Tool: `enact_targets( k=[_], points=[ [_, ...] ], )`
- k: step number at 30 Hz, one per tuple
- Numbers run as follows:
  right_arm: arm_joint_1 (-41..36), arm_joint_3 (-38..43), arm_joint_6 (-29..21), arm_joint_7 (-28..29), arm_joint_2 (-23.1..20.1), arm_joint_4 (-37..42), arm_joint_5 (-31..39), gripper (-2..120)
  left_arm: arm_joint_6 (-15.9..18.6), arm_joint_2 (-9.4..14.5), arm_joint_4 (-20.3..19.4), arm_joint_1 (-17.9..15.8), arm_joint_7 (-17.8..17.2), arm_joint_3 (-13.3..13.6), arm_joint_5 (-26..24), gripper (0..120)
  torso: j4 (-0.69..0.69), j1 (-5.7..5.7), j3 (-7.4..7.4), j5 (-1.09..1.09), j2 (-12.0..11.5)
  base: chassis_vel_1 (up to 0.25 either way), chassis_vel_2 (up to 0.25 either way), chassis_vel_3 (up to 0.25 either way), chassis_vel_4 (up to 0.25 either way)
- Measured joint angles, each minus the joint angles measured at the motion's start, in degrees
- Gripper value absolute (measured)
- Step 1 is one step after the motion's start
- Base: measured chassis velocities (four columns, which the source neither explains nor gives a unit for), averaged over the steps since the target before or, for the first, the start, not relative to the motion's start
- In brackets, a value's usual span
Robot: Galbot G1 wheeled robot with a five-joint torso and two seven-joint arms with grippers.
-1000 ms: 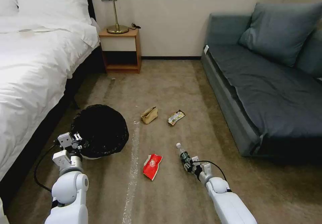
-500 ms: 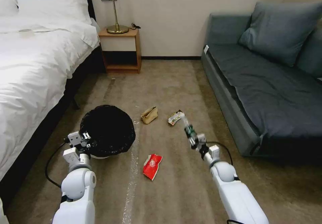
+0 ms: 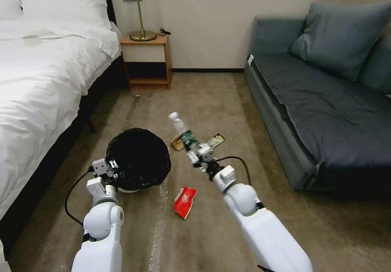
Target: Pick up the trash bin, then pick up the garbage on the floor and place it into the trash bin.
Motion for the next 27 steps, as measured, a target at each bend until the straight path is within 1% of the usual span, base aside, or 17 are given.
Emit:
enact_targets(
  k=[4,6,9,15,20,22,23,24,25,27],
  points=[
    [0.83,-2.17,-0.05,0.04,-0.26,-0.95,-0.39,30,0.04,-0.15,-0.26,0.15,0.01,0.54,0.18,5,0.0,0.0,0.0,0.0,0.0,0.0,0.0,0.0,0.0],
    [1.73,-4.56,-0.05,0.21,-0.44,-2.27,-0.78,30,0.05,-0.71,-0.35,0.22,0.05,1.08,0.87,5,0.0,0.0,0.0,0.0,0.0,0.0,0.0,0.0,0.0],
    [2.34,-5.77,-0.05,0.38,-0.26,-3.16,-0.87,30,0.05,-1.02,-0.34,0.3,0.06,1.43,1.28,5,-0.01,0.0,0.0,0.0,0.0,0.0,0.0,0.0,0.0],
    [3.0,-7.44,0.32,0.51,0.42,-4.93,-1.34,30,0.05,-1.5,-0.69,0.58,0.09,2.22,1.75,5,0.0,0.0,0.0,0.01,0.0,0.0,0.0,0.0,0.0],
    [2.99,-7.62,0.55,0.43,0.78,-5.71,-2.19,30,-0.02,-1.69,-0.62,0.75,0.09,2.28,2.17,5,0.0,0.0,0.0,0.0,0.0,0.0,0.0,0.0,0.0],
    [2.88,-7.61,0.74,0.29,0.8,-5.83,-2.7,31,-0.07,-1.74,-0.58,0.82,0.1,2.35,2.27,5,0.0,0.0,0.0,0.01,0.0,0.0,0.0,0.0,0.0],
    [2.8,-7.61,0.81,0.27,0.8,-5.86,-2.95,38,-0.09,-1.79,-0.58,0.86,0.12,2.4,2.32,5,0.0,0.0,0.0,0.01,0.0,0.0,0.0,0.0,0.0],
    [2.76,-7.63,0.81,0.27,0.8,-5.86,-3.04,41,-0.11,-1.83,-0.58,0.88,0.12,2.43,2.36,5,-0.01,0.0,0.0,0.01,0.0,0.0,0.0,0.0,0.0],
    [2.76,-7.63,0.81,0.27,0.8,-5.86,-3.04,41,-0.11,-1.83,-0.58,0.88,0.12,2.43,2.36,5,-0.01,0.0,0.0,0.01,0.0,0.0,0.0,0.0,0.0],
    [2.64,-7.78,0.81,0.27,1.03,-5.89,-3.2,53,-0.12,-1.97,-0.61,0.99,0.12,2.51,2.53,5,0.0,0.0,0.0,0.01,0.0,0.0,0.0,0.0,0.0]
  ],
)
